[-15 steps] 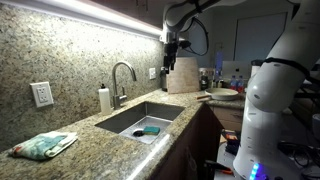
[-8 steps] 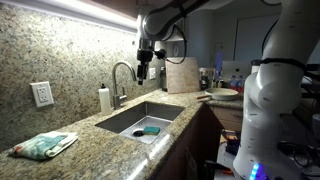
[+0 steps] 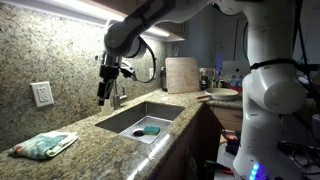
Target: Use the towel to wipe the countertop
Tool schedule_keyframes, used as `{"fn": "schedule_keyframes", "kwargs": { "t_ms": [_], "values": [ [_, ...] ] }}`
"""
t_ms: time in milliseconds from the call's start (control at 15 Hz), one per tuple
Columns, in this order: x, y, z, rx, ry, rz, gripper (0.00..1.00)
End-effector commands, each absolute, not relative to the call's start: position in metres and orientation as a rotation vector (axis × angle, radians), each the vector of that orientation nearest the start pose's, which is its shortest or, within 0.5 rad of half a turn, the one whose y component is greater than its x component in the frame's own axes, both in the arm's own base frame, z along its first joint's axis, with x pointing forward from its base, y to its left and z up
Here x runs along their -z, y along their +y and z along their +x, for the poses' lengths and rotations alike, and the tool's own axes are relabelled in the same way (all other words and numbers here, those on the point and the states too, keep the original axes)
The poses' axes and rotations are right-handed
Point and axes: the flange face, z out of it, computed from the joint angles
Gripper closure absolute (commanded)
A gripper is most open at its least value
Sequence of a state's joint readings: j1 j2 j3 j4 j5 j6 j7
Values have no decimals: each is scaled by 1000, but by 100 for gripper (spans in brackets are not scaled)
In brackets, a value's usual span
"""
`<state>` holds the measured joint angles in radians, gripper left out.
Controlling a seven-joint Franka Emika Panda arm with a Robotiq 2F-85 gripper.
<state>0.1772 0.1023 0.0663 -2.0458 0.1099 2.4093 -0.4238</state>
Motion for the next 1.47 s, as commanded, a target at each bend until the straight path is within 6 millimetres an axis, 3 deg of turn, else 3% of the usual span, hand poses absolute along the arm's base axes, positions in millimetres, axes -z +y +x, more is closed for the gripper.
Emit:
{"fn": "schedule_keyframes", "kwargs": {
  "t_ms": [0, 133, 333, 467, 867, 1000, 1067, 1200, 1400],
  "values": [
    [-419, 157, 588, 423, -925, -2902, 0],
    [-418, 175, 606, 441, -963, -2883, 0],
    [-416, 170, 612, 448, -929, -2890, 0],
    [-411, 177, 619, 454, -978, -2869, 0],
    [-396, 247, 652, 417, -1241, -2763, 0],
    [-394, 266, 657, 331, -1341, -2754, 0],
    [-393, 256, 646, 383, -1234, -2778, 0],
    [-391, 269, 653, 343, -1275, -2767, 0],
    [-391, 269, 657, 343, -1284, -2765, 0]
  ]
}}
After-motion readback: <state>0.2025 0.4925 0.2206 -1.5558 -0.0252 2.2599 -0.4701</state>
